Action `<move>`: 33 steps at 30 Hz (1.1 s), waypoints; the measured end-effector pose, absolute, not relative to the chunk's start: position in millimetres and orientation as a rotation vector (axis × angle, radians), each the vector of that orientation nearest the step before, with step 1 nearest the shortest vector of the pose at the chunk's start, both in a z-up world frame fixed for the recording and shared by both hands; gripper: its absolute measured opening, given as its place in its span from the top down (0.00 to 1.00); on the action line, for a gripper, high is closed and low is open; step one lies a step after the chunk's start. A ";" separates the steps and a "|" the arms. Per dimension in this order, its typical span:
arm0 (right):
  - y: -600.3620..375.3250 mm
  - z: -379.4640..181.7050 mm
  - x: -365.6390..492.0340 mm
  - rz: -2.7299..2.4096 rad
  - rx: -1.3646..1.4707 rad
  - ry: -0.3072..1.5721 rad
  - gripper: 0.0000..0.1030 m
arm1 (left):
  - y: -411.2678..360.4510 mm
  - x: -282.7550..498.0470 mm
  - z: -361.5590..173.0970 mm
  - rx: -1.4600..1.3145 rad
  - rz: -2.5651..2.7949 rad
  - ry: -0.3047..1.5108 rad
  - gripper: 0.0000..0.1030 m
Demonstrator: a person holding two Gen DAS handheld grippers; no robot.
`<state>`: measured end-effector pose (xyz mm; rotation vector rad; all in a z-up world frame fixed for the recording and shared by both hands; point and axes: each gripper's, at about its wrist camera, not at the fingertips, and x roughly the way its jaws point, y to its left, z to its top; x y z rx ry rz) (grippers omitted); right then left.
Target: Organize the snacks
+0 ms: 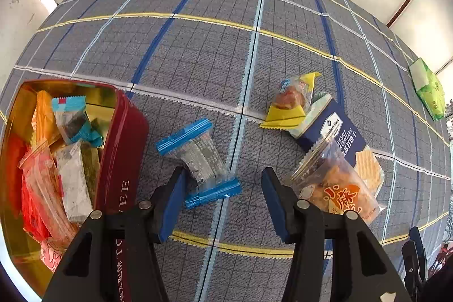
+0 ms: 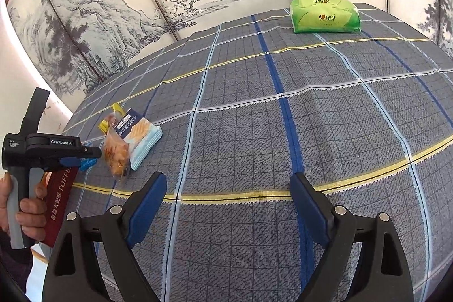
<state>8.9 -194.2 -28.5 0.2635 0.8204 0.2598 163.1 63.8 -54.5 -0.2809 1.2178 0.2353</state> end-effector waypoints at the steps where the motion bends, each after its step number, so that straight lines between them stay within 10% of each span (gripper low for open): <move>1: -193.9 -28.4 8.9 0.260 0.262 0.821 0.14 | 63.5 163.8 -54.4 -0.275 0.236 1.218 0.52; 15: -193.2 -28.2 9.1 0.261 0.258 0.823 0.11 | 66.5 180.7 -54.3 -0.235 0.226 1.202 0.79; 33: -170.1 -17.7 -0.1 0.396 0.123 0.774 0.22 | 42.2 78.6 -20.2 -0.119 -0.025 1.091 0.81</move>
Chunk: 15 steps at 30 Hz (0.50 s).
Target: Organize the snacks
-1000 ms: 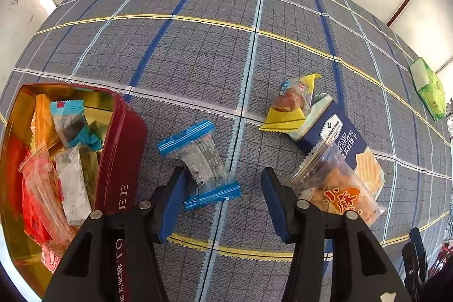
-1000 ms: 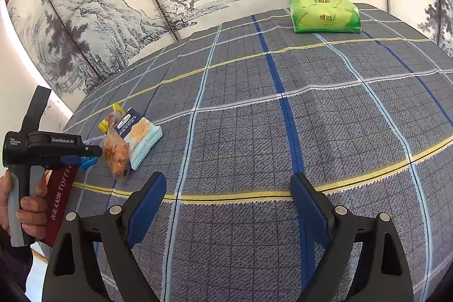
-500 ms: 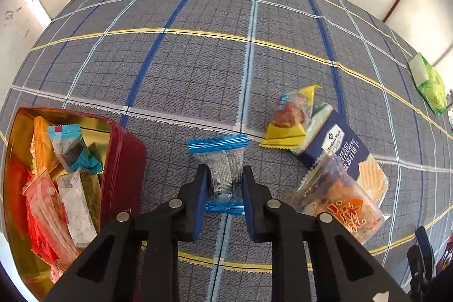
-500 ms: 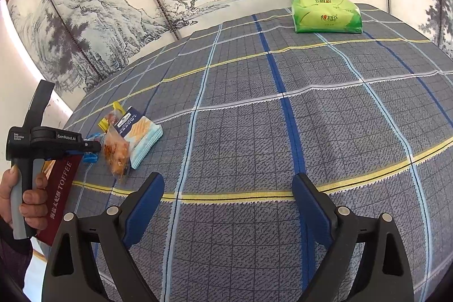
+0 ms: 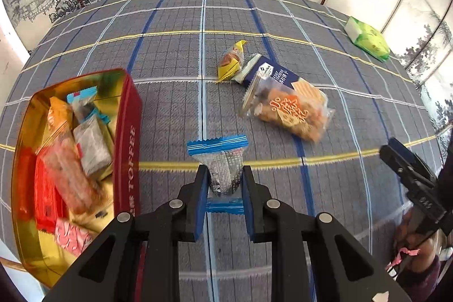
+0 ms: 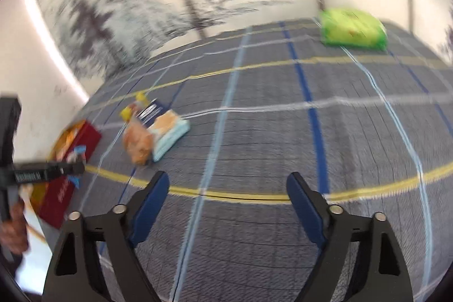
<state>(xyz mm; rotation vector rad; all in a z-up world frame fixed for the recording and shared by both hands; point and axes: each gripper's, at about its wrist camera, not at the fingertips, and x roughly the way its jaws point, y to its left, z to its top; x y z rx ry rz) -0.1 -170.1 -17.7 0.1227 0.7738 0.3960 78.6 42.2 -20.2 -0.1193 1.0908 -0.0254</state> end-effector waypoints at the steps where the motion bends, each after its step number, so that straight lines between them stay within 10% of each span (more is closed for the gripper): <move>1: -154.0 -13.4 -3.1 0.454 0.048 0.769 0.25 | 42.8 73.8 -17.5 -0.121 -0.032 1.088 0.81; 15: -14.6 -12.0 37.4 0.664 -0.428 0.760 0.26 | 64.1 36.3 11.2 -0.135 -0.070 1.019 0.81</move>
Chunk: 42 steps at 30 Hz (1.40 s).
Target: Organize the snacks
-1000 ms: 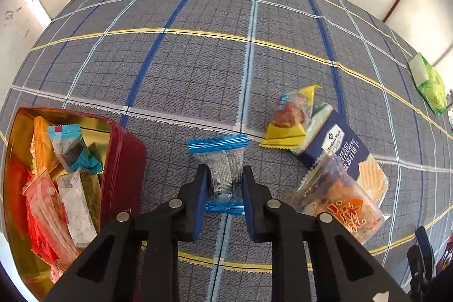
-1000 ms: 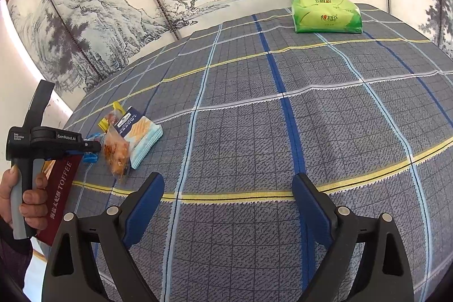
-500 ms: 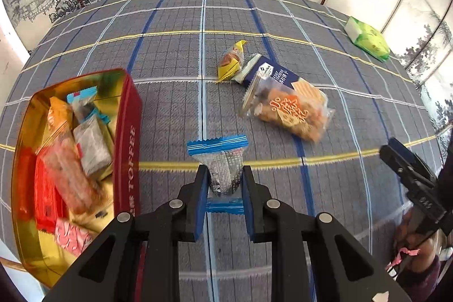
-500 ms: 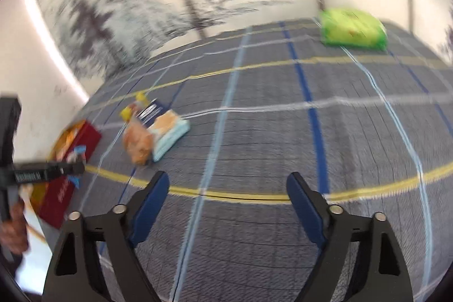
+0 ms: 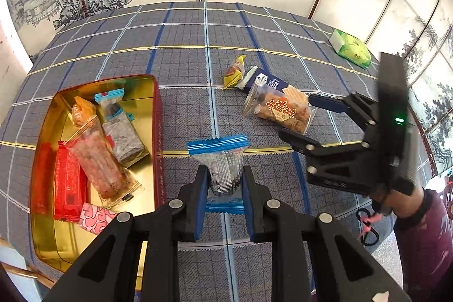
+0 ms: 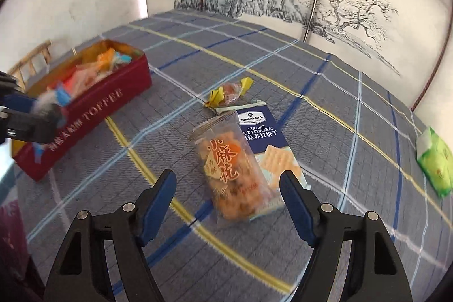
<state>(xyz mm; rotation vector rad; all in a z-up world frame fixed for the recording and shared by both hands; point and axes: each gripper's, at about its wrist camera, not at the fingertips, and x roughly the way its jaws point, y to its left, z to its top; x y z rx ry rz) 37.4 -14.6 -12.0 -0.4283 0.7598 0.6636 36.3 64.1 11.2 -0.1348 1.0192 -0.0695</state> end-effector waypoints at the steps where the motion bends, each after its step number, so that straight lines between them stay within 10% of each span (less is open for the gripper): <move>1: -9.7 -16.5 41.8 0.661 -0.451 0.778 0.27 | 66.0 34.9 11.9 -0.137 -0.071 1.016 0.81; 4: -1.8 -22.1 47.7 0.631 -0.489 0.799 0.33 | 70.0 30.9 13.8 -0.136 -0.068 1.003 0.81; 7: -1.8 -14.3 48.4 0.599 -0.470 0.830 0.63 | 74.3 27.3 15.2 -0.137 -0.061 0.998 0.81; 42: -86.7 -25.3 -27.3 0.376 -0.143 0.899 0.63 | 179.7 -25.1 8.6 -0.191 0.084 0.970 0.81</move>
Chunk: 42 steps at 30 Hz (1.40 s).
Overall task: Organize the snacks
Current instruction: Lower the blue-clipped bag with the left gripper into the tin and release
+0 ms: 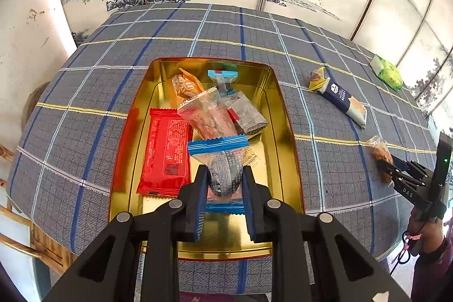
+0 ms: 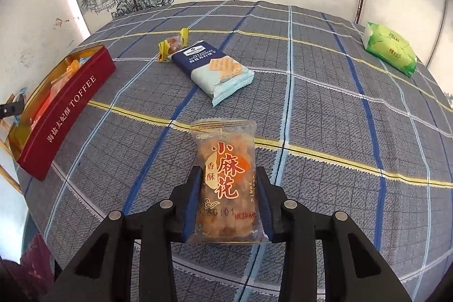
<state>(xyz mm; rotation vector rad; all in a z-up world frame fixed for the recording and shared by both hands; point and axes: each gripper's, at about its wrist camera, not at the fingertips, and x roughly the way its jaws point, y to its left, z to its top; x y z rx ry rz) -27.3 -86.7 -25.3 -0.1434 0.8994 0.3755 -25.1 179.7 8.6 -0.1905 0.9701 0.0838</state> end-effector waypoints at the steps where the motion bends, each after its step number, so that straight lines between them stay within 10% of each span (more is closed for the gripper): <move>1: -87.5 -26.0 -28.9 0.376 -0.139 0.887 0.63 | 178.7 -25.0 8.7 -0.187 0.079 0.967 0.81; 42: -90.4 -29.4 -36.5 0.372 -0.118 0.824 0.63 | 156.8 9.5 -12.0 -0.093 -0.019 0.972 0.80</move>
